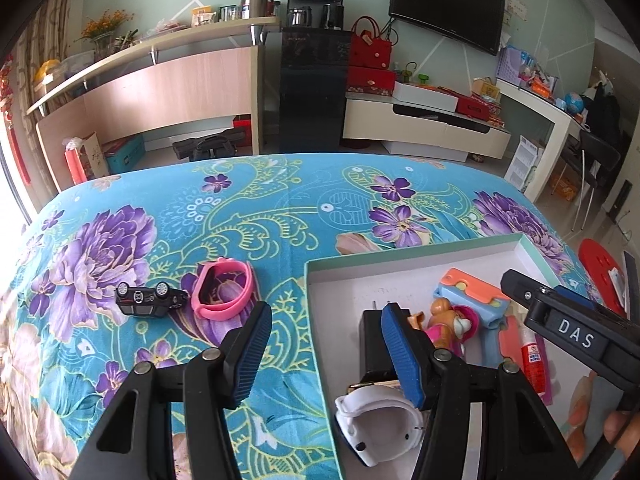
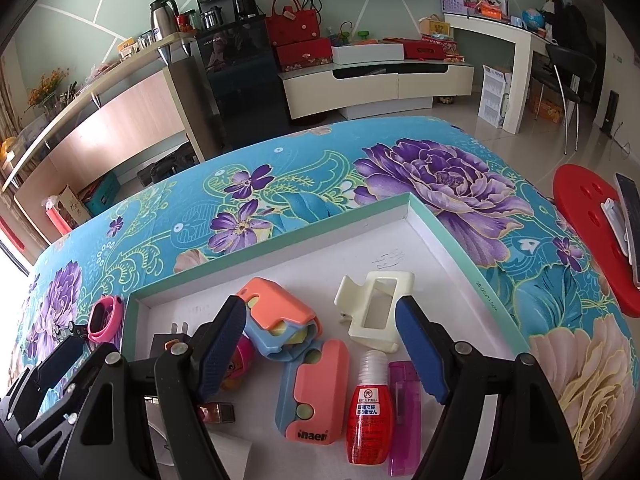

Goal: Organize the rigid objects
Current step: 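Move both open tools back toward the black car and pink band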

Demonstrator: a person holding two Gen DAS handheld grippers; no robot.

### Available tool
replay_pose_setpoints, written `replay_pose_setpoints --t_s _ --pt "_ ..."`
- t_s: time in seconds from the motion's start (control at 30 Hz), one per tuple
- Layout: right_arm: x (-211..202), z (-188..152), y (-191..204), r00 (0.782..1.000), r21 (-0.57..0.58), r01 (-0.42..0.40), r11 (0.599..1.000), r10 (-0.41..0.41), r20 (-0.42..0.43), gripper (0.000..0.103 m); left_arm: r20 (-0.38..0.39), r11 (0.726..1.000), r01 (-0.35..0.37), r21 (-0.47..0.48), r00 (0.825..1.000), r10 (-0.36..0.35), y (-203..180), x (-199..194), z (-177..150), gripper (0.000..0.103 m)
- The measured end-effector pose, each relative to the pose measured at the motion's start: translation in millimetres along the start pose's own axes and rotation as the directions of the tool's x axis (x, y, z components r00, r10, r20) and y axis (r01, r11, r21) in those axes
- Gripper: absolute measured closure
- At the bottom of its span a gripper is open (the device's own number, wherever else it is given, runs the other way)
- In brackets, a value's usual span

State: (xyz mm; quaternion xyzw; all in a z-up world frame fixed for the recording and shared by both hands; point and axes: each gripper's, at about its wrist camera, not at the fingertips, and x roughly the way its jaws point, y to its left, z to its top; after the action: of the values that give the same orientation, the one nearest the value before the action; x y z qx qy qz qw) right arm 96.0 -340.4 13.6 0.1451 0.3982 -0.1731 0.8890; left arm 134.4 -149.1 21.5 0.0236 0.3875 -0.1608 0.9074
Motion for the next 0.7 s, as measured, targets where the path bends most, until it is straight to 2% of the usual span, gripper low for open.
replay_pose_setpoints --t_s 0.27,0.33,0.7 --pt "2.5 -1.1 5.9 1.0 -0.019 -0.004 1.0 0.004 -0.008 0.025 -0.022 0.993 -0.076 -0.09 0.997 0.074 31.4 4.2 -0.4 0.04" --pt "2.6 -1.3 8.7 1.0 -0.025 -0.006 1.0 0.006 -0.008 0.025 -0.042 0.989 -0.091 -0.115 0.995 0.087 37.2 7.1 -2.0 0.035" --pt "2.3 -4.5 36.8 0.999 -0.109 -0.036 0.993 0.035 -0.009 0.025 -0.105 0.972 -0.162 -0.171 0.984 0.145 54.0 15.7 -8.4 0.027"
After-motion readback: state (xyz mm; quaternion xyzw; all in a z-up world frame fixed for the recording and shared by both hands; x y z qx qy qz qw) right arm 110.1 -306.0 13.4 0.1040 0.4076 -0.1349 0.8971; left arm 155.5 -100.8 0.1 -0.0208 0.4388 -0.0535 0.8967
